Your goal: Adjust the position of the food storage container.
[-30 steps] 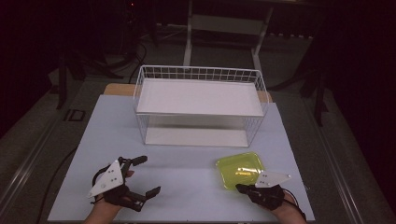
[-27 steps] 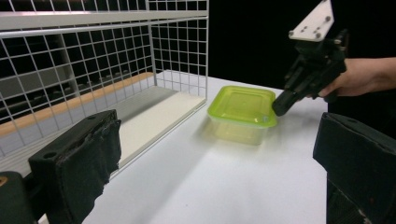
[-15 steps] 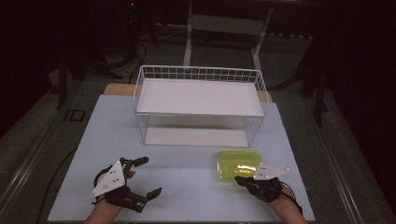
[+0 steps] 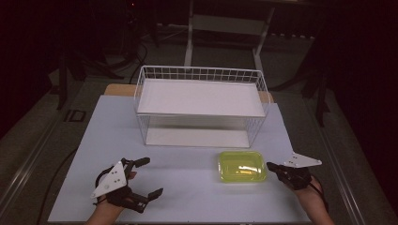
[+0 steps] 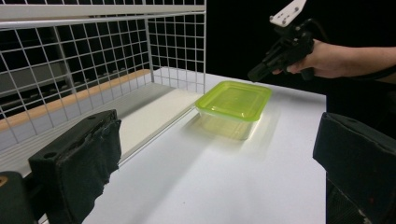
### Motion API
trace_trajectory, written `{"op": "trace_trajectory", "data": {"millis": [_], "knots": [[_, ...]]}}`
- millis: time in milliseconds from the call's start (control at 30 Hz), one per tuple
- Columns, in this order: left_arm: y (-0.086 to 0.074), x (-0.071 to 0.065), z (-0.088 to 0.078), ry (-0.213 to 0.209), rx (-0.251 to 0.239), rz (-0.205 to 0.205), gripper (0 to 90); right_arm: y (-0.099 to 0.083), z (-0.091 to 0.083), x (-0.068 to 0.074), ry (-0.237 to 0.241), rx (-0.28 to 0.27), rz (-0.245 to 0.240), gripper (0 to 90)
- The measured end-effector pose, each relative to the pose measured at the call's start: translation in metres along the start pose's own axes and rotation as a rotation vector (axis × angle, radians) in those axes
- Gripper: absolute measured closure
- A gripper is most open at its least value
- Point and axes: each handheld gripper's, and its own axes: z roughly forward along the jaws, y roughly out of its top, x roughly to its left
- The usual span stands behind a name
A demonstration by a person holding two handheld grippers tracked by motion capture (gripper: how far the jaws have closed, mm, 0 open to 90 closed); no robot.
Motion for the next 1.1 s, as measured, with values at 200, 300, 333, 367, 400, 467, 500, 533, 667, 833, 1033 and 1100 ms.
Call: {"op": "trace_trajectory", "data": {"millis": [200,300,333,367,400,467,500,533,667,833,1033,1100], "knots": [[-0.001,0.001,-0.001,-0.001,-0.002,-0.006,1.6,-0.001,0.011,0.0,0.004,0.002,0.014,90.0],[-0.001,0.001,-0.001,-0.002,-0.001,-0.006,1.6,0.002,0.013,0.004,0.012,-0.001,0.003,90.0],[-0.001,0.001,-0.001,-0.003,0.0,-0.006,1.7,0.003,0.014,0.005,0.012,0.0,0.001,90.0],[-0.001,0.0,0.0,-0.003,0.002,-0.004,1.7,0.004,0.014,0.006,0.013,-0.001,0.004,90.0],[-0.001,0.0,0.0,-0.005,0.002,-0.004,1.7,0.005,0.015,0.007,0.02,-0.003,0.009,90.0],[-0.001,0.0,0.0,-0.006,0.004,-0.001,1.6,0.007,0.017,0.011,0.034,-0.002,0.013,90.0],[-0.001,0.0,0.0,-0.008,0.005,-0.002,1.7,0.008,0.019,0.012,0.043,-0.002,0.014,90.0],[-0.001,0.0,0.0,-0.011,0.004,-0.003,1.7,0.01,0.02,0.015,0.055,-0.004,0.01,90.0],[-0.001,0.0,0.0,-0.015,0.007,-0.006,1.7,0.015,0.025,0.022,0.078,-0.008,-0.003,90.0],[-0.001,0.0,0.001,-0.018,0.008,-0.007,1.7,0.023,0.032,0.03,0.095,-0.008,-0.027,90.0],[-0.002,0.0,0.001,-0.018,0.007,-0.011,1.7,0.032,0.041,0.038,0.116,-0.013,-0.05,90.0],[-0.002,0.0,0.001,-0.017,0.01,-0.008,1.7,0.033,0.042,0.039,0.118,-0.014,-0.052,90.0]]}}
